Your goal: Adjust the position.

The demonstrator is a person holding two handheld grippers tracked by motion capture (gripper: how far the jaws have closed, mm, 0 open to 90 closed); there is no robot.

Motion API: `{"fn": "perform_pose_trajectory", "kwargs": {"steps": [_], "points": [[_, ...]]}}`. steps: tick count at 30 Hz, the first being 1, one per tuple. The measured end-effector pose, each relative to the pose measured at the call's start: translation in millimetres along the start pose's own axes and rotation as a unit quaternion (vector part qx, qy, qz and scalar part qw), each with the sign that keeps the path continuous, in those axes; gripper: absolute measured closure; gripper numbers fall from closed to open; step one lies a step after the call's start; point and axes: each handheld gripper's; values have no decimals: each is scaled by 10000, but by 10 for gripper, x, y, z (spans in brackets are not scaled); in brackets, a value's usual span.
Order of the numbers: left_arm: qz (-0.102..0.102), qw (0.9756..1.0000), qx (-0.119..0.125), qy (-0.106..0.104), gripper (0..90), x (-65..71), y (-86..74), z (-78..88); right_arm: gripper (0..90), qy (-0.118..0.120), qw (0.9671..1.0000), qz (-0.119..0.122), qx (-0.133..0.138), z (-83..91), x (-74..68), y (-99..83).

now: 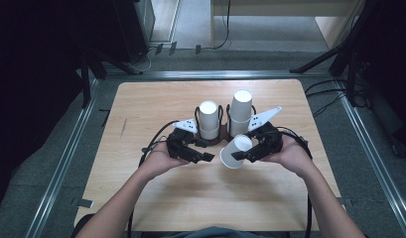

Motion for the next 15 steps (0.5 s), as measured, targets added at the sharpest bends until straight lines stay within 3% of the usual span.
{"fn": "perform_pose_trajectory", "kwargs": {"steps": [4, 6, 11, 15], "points": [[93, 9999, 15, -103, 359, -63, -49, -1, 306, -36, 10000, 28, -4, -37, 21, -32], [177, 9997, 35, -138, 341, -112, -77, 12, 306, 18, 10000, -67, 15, -73, 48, -67], [144, 9994, 222, -221, 247, -138, -91, 48, 306, 23, 10000, -77, 12, -103, 50, -78], [92, 9987, 283, -423, 198, -141, -89, 10, 306, 75, 9999, -76, 70, -146, 53, -51]]}}
Point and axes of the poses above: each handheld gripper's, and its own axes: z roughly backward along the jaws, y roughly out of its top, x roughly to its right, and after that the axes turned 11 degrees about -x, right-handed
